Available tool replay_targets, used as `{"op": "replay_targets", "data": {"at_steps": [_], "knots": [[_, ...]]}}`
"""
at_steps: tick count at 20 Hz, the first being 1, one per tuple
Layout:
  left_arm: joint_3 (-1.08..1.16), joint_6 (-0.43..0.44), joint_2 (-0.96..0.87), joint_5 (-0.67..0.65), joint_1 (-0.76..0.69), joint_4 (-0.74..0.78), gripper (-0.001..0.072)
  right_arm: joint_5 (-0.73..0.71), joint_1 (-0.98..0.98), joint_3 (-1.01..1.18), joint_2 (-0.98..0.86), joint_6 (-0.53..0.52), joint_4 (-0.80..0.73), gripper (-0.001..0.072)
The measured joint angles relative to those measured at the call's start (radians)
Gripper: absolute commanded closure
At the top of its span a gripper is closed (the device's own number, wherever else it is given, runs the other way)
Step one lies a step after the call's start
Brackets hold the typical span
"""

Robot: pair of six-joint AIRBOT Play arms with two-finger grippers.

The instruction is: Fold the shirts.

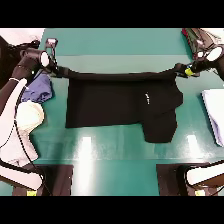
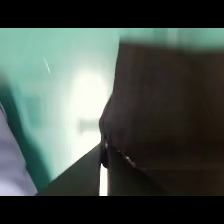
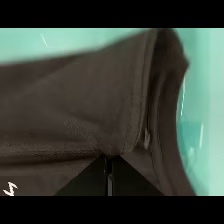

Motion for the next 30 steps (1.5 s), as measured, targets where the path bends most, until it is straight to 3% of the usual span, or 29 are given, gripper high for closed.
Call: {"op": "replay_targets", "data": {"at_steps": [2, 3, 4, 5, 10, 15, 24, 30], "knots": [[-0.032, 0.004, -0.002, -0.005, 0.000, -0.009, 0.0681, 0.014, 0.001, -0.028, 0.000, 0.000, 0.000, 0.0674], [-0.042, 0.006, -0.002, -0.005, 0.000, -0.013, 0.0603, 0.019, 0.001, -0.038, 0.000, 0.000, 0.002, 0.0509], [-0.049, 0.006, -0.002, -0.003, 0.000, -0.014, 0.0341, 0.026, 0.002, -0.044, 0.000, 0.000, 0.003, 0.0361], [-0.055, 0.006, -0.002, -0.005, 0.001, -0.014, 0.0240, 0.035, 0.002, -0.049, 0.000, -0.001, 0.002, 0.0356], [-0.045, 0.007, 0.008, -0.117, 0.001, 0.036, 0.0240, 0.135, -0.006, -0.042, 0.015, -0.009, 0.008, 0.0374], [-0.112, 0.036, 0.118, -0.238, 0.002, 0.028, 0.0241, 0.260, -0.027, -0.036, 0.112, -0.093, 0.082, 0.0374], [-0.628, 0.061, 0.433, -0.183, 0.001, -0.243, 0.0241, 0.348, -0.036, -0.036, 0.277, -0.169, 0.200, 0.0374], [-0.802, 0.064, 0.504, -0.109, 0.001, -0.380, 0.0241, 0.373, -0.037, -0.036, 0.305, -0.179, 0.217, 0.0374]]}}
